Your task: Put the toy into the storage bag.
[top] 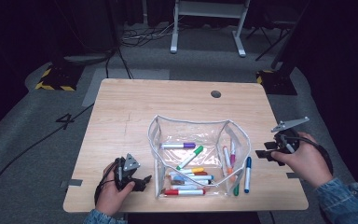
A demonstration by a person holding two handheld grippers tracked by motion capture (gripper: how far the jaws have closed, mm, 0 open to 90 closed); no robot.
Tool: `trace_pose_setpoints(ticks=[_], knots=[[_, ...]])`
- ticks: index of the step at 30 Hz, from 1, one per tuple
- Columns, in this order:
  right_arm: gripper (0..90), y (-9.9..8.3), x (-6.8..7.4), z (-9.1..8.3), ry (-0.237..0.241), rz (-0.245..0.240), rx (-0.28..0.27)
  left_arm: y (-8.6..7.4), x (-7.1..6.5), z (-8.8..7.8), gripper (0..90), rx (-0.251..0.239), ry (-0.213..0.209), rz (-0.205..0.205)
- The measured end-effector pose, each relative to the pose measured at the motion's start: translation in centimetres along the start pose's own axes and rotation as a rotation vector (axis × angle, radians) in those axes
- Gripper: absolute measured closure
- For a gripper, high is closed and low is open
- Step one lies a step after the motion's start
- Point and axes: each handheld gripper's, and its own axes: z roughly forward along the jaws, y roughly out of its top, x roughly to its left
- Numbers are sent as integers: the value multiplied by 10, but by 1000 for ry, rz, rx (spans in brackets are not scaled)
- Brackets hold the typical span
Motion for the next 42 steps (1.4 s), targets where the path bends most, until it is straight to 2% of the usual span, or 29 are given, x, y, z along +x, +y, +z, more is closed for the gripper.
trace_pose_setpoints(ticks=[6, 8, 10, 14, 18, 21, 22, 25, 28, 32, 33, 36, 42], knots=[[462, -26, -2, 41, 47, 60, 22, 0, 0, 0, 136, 0, 0, 0], [462, -36, -1, 56, 59, 74, 48, 0, 0, 0, 136, 0, 0, 0], [462, -45, 0, 72, 55, 75, 71, 0, 0, 0, 136, 0, 0, 0], [471, -54, 2, 90, 48, 83, 102, 0, 0, 0, 136, 0, 0, 0], [606, -58, 1, 95, 6, 66, 152, 0, 0, 0, 136, -1, 1, 1], [762, -59, -4, 93, -10, 88, 170, 0, 0, 0, 136, 0, 0, 0], [768, -60, -5, 92, -12, 110, 181, 0, 0, 0, 136, 0, 0, 0], [770, -62, -10, 90, -10, 129, 185, 0, 0, 0, 136, -1, 1, 1], [770, -60, -14, 79, 3, 148, 164, 0, 0, 0, 135, -1, 1, 1], [770, -51, -14, 60, 31, 131, 133, 0, 0, 0, 134, 0, 0, 1], [769, -47, -14, 54, 38, 103, 125, 0, 0, 0, 134, 0, 0, 1], [769, -32, -10, 34, 76, 69, 111, 0, 0, 0, 134, 0, 0, 2], [769, 0, -2, -10, 61, 9, 47, 0, 0, 0, 134, 0, 0, 2]])
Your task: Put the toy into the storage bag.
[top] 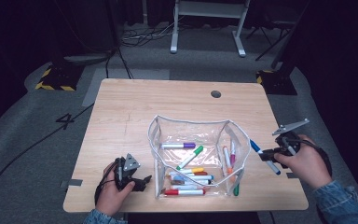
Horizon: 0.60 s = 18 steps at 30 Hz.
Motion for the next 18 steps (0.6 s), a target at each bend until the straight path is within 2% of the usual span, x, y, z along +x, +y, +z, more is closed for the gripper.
trace_pose_setpoints(ticks=[5, 10, 13, 18], knots=[[770, 26, 12, -30, -20, -61, -40, 0, 0, 0, 134, 0, 0, 0], [769, 50, 30, -47, -8, -139, -62, 0, 0, 0, 134, 0, 0, 0], [769, 67, 46, -51, 23, -199, -67, 0, 0, 0, 134, 0, 0, 0], [769, 87, 71, -48, 44, -270, -47, 0, 0, 0, 134, -2, 0, -3]])
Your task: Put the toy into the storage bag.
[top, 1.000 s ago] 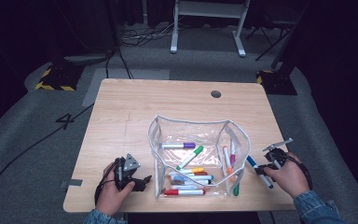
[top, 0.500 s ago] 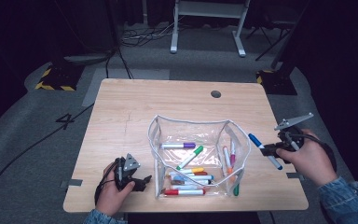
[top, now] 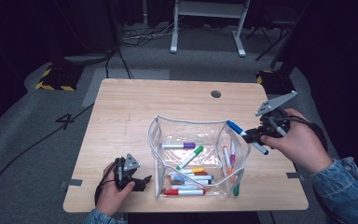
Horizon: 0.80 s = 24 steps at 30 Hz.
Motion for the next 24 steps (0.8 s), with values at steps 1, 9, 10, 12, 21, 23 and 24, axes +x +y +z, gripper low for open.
trace_pose_setpoints(ticks=[1, 9, 10, 12, 21, 23, 24], knots=[[769, 5, 5, 2, 5, -13, 2, 0, 0, 0, 134, -2, 5, 1], [769, 38, 35, 27, 97, -122, 23, 0, 0, 0, 131, -2, 6, 1], [769, 41, 38, 32, 108, -132, 30, 0, 0, 0, 131, -2, 6, 1], [769, 46, 43, 42, 130, -163, 48, 0, 0, 0, 131, -2, 5, 1], [769, 58, 61, 86, 196, -248, 131, 0, 0, 1, 130, -2, 2, -1], [769, 57, 65, 97, 210, -258, 156, 0, 0, 1, 130, -2, 3, -1], [769, 57, 68, 103, 217, -266, 169, 0, 0, 1, 130, -2, 2, -2]])
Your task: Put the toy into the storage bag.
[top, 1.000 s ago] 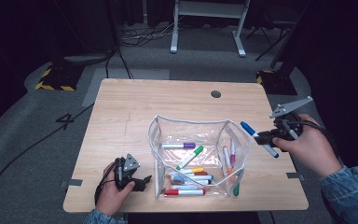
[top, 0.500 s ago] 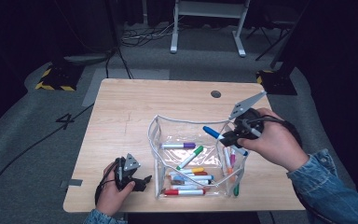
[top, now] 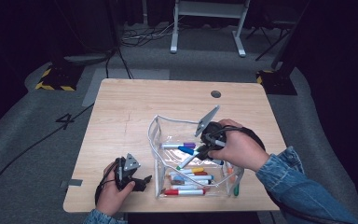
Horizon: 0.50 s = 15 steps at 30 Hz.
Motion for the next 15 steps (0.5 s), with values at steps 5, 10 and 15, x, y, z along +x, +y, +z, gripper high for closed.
trace_pose_setpoints(ticks=[5, 10, 15], knots=[[769, 7, 4, 22, -12, -50, 109, 0, 0, 0, 130, -1, 0, -1], [769, 14, 8, 26, -25, -87, 124, 0, 0, 0, 130, 0, -1, -1], [769, 21, 13, 33, -7, -112, 123, 0, 0, 0, 131, -1, 1, -1]])
